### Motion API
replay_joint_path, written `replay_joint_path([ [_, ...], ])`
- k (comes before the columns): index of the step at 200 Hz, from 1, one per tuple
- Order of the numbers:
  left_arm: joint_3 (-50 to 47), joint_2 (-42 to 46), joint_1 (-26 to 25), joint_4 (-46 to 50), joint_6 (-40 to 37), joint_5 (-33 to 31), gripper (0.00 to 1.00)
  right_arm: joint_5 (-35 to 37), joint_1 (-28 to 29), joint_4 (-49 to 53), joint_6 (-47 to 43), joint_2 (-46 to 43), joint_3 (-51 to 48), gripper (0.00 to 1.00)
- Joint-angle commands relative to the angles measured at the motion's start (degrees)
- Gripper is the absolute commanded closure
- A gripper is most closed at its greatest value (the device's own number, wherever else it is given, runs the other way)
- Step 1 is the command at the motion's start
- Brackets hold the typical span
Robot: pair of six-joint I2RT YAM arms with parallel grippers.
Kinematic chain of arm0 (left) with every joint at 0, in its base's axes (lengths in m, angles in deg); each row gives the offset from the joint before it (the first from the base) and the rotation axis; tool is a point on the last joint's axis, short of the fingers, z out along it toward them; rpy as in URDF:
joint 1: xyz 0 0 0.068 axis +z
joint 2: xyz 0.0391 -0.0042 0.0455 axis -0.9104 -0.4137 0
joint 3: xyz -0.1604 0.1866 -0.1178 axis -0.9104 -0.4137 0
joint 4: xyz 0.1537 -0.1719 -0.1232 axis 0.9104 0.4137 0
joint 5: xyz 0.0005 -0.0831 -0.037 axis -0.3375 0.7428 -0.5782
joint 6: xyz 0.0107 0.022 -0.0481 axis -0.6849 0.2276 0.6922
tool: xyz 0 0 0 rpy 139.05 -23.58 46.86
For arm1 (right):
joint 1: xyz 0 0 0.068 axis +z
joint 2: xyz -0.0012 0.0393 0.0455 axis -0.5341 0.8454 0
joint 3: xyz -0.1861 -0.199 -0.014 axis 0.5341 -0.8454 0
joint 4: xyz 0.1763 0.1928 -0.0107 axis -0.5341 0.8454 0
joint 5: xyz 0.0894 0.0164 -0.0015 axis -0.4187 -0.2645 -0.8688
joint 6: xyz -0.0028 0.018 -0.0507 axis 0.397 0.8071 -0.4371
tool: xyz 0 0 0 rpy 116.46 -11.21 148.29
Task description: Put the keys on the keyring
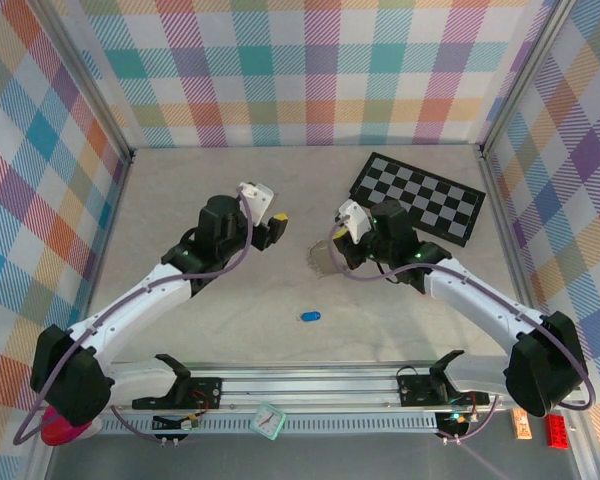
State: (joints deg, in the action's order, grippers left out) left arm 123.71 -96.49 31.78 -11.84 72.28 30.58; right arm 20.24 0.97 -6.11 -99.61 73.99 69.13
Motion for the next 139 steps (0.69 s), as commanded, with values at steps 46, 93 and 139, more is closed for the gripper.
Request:
replay_joint_path([
  [46,7.94,-6.28,0.87,-2.42,-14.04,11.68,0.43,-10.7,-3.06,-1.71,-13.73,1.54,5.58,1.0],
  [93,5.66,-6.7,2.18,-2.84,-19.89,20.23,0.49,-22.34,-4.58,-5.84,-15.77,2.8,4.44,1.0],
  [139,-2.18,-2.96,2.23,-7.68,-18.43,24.39,0.54,-34.22,-5.65,-7.32,-17.26,4.33,4.88,1.0],
])
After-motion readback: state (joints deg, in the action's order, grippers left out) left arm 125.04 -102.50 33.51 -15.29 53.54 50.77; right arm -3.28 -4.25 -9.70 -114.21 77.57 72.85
